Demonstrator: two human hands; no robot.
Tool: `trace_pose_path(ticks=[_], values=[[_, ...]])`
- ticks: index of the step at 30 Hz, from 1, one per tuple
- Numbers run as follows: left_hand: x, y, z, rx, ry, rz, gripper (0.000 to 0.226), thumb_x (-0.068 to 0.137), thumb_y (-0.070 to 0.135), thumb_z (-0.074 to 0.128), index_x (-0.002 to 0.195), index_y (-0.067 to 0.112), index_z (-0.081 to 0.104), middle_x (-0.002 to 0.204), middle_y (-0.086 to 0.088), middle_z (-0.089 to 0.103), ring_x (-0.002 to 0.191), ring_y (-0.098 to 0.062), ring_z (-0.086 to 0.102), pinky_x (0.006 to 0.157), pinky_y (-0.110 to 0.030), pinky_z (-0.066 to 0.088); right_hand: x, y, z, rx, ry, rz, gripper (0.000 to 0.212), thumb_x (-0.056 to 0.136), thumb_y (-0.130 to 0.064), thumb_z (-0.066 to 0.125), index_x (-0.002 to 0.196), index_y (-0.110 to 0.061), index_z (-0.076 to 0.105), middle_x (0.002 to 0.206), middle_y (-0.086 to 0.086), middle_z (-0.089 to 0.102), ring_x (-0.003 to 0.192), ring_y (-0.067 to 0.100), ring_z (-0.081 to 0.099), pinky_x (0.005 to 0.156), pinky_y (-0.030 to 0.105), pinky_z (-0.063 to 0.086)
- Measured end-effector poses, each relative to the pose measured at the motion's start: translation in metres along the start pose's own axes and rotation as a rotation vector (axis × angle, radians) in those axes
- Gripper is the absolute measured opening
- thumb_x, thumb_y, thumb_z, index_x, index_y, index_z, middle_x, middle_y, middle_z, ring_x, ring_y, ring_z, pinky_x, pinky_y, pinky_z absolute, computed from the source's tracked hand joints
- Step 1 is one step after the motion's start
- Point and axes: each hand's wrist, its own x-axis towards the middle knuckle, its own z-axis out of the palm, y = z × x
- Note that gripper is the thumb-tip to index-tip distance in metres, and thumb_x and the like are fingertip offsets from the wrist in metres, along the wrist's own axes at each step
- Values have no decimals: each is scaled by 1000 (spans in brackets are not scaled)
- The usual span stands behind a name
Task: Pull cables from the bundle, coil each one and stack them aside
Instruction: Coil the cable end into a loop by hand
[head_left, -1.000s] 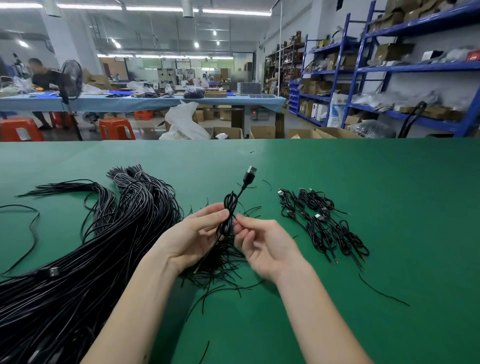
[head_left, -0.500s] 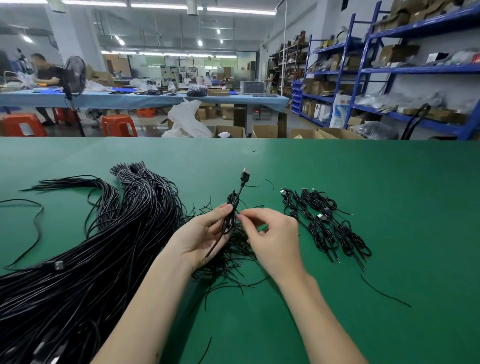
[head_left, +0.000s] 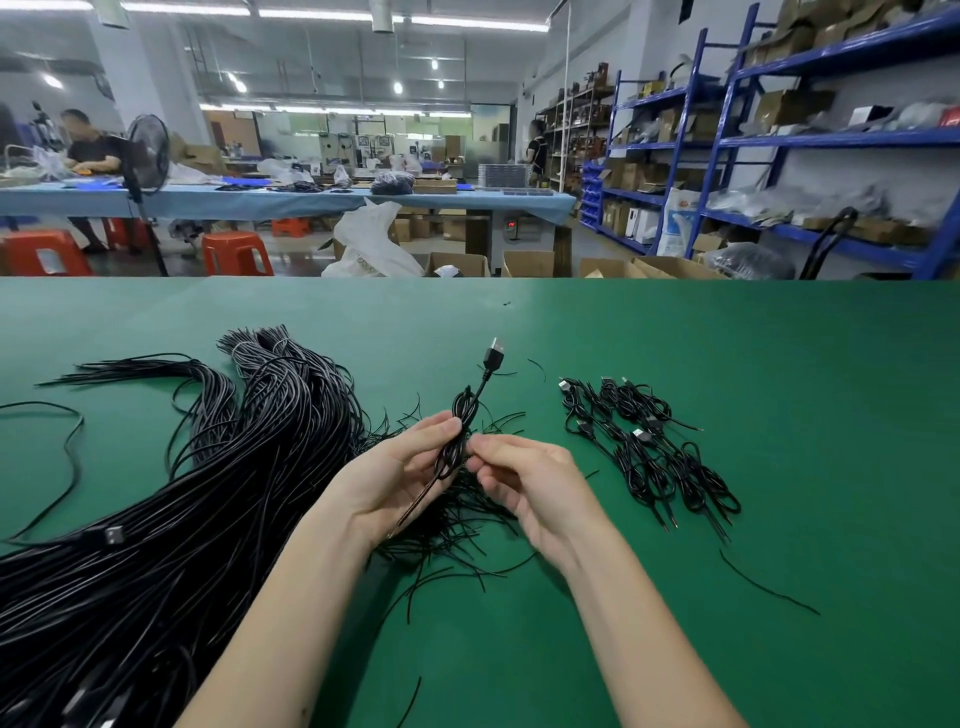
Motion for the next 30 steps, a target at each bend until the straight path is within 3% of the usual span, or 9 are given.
trace_pose_path(ticks=[5,9,13,17,21,25,30], values=[[3,-3,2,49,-2,48,47,63,12,82,109,12,69,86,-9,75,69,-15,71,65,-22,60,2,-2,-5,-38,2,4,5,90,-6,72,89,-3,77,74,5,72,58,8,62,55,17,54],[3,-5,5,194,-6,110,43,67,21,81,109,18,71,90,-2,75,77,-12,67,80,-28,52,4,-3,-7,-62,43,-3,13,91,-15,74,98,-4,76,79,2,73,61,10,63,57,20,56],[3,-7,6,236,-20,131,40,71,19,78,110,19,69,84,3,74,67,-6,67,72,-24,54,6,-1,-8,-123,96,-55,10,93,-18,72,100,-11,75,79,-3,73,66,12,65,63,23,58],[5,-10,7,157,-47,137,33,72,10,77,103,15,68,86,-5,75,67,-12,69,61,-23,57,7,0,-8,-141,70,-122,6,95,-13,70,100,-12,72,83,-1,77,68,13,70,65,26,60],[9,-12,7,202,-13,198,24,82,9,76,102,17,67,91,-4,75,71,-13,69,69,-25,56,7,-1,-11,-223,13,-141,16,91,-19,75,107,-18,73,91,-1,79,83,12,75,73,30,62],[13,-17,8,316,56,244,14,87,12,75,97,20,69,84,2,72,71,-11,68,74,-25,51,8,2,-14,-298,19,-153,20,91,-7,72,107,-19,71,83,4,78,69,11,68,69,26,61],[19,-22,8,424,175,275,11,90,18,75,100,17,72,92,2,70,73,-9,67,59,-18,54,12,-5,-38,-648,274,-283,12,88,-18,75,92,-28,71,76,-6,77,56,8,66,69,29,58]])
